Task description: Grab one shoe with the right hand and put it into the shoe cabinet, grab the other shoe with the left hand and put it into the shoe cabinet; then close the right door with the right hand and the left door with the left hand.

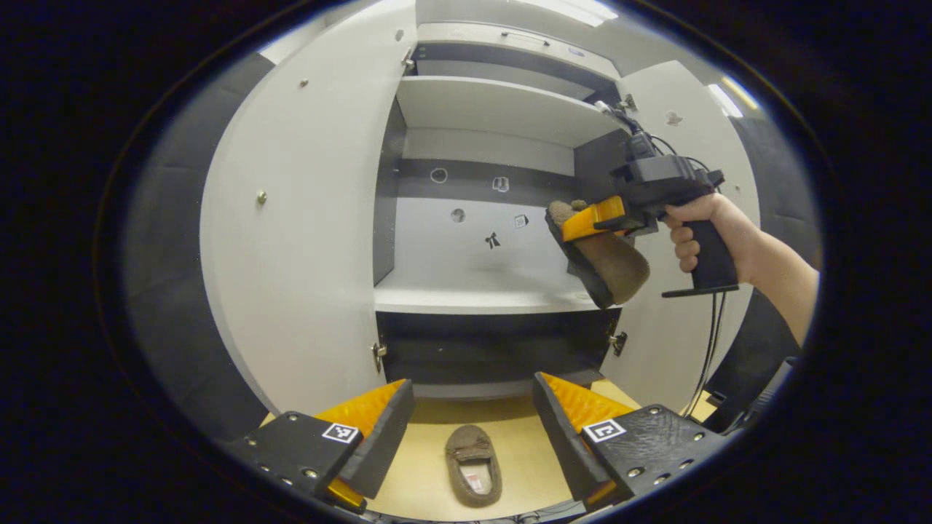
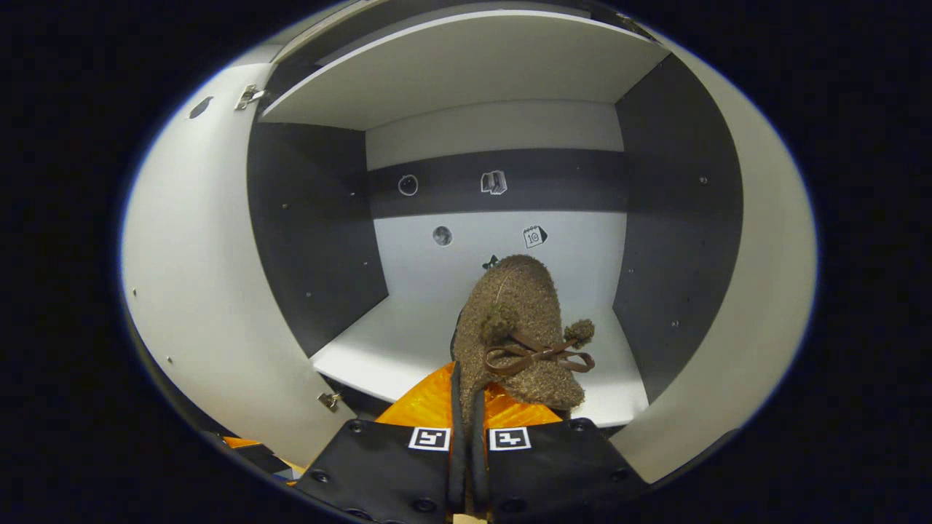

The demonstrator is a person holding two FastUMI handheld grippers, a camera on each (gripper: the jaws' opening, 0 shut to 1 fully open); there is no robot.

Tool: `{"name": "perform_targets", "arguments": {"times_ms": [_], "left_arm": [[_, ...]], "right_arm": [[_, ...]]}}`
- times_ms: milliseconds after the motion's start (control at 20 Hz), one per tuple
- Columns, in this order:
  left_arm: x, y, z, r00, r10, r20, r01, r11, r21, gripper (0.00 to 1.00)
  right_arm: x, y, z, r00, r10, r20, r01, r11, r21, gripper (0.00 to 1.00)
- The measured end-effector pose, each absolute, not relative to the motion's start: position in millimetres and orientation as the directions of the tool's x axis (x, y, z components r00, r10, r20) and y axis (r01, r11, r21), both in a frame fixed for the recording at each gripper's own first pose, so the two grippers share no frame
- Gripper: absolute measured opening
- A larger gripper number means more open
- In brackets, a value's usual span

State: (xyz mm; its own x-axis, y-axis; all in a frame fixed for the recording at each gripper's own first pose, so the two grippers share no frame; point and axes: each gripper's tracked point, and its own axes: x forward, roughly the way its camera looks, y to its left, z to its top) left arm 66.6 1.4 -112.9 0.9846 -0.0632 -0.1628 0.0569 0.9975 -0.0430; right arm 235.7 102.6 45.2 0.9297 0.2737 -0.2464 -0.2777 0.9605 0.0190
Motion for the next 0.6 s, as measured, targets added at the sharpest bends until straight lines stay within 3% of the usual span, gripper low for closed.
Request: {"name": "perform_targets", "arguments": {"times_ms": [600], "left_arm": [[90,11,-90,0.989,0.060,-0.135,-0.063,0.998,-0.020,0.95]], "right_arm": [[373,56,52,0.983,0.071,-0.171,-0.078,0.996,-0.032,0.06]]}}
